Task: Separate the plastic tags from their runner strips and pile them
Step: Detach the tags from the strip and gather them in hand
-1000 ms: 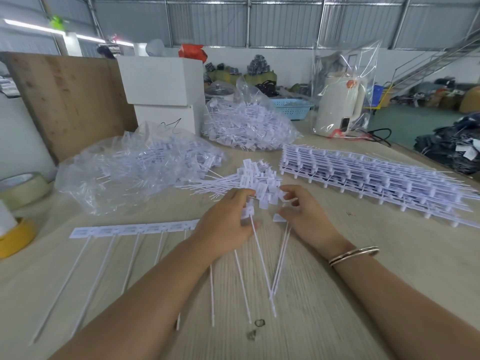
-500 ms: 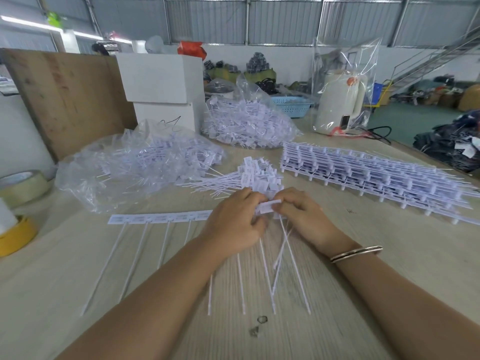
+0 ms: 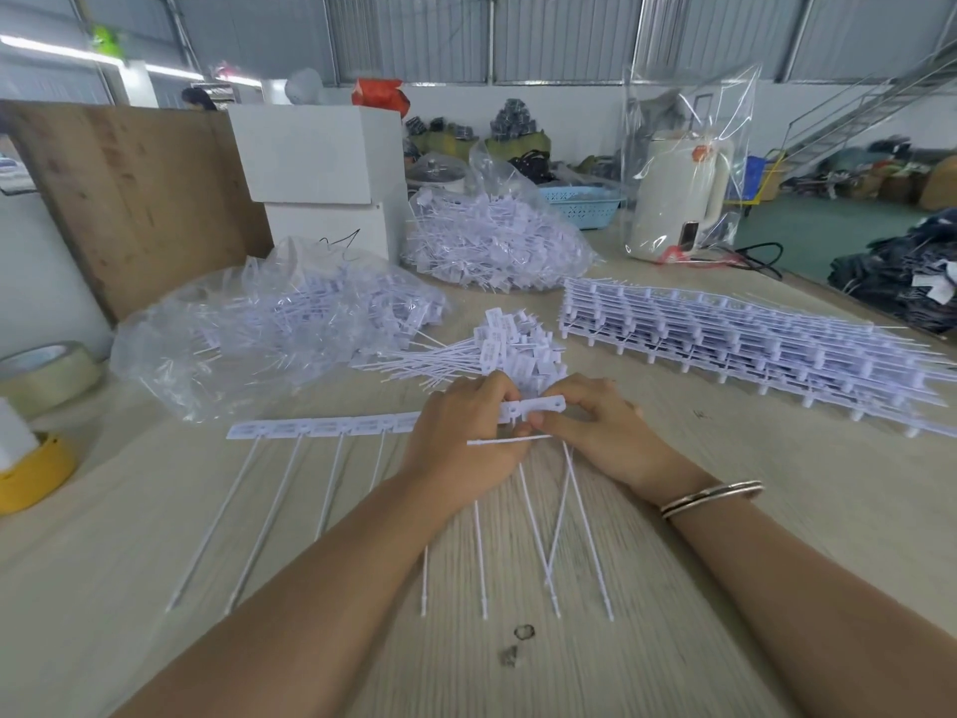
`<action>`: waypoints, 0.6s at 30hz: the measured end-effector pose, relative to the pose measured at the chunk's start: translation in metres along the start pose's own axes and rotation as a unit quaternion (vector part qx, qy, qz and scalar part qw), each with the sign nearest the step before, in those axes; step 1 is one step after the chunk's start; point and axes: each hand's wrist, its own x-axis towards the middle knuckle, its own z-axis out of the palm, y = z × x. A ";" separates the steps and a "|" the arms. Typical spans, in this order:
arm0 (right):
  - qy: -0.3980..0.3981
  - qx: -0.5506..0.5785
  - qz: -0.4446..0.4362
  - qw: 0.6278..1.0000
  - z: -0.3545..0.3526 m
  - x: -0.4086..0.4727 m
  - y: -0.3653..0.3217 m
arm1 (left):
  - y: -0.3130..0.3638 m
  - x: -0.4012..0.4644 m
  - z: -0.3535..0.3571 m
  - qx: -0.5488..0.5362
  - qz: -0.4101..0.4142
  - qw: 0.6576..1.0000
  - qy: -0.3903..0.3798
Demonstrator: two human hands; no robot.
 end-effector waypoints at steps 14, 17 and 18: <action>0.004 -0.063 -0.015 0.998 -0.003 -0.004 -0.005 | -0.003 -0.001 -0.005 -0.046 -0.049 0.997 -0.033; 0.013 -0.067 -0.015 0.998 -0.001 -0.003 -0.003 | 0.000 -0.002 -0.006 -0.027 -0.005 0.999 -0.024; 0.016 -0.064 -0.014 0.998 -0.001 -0.003 -0.001 | 0.002 -0.003 -0.007 -0.021 0.009 1.000 -0.020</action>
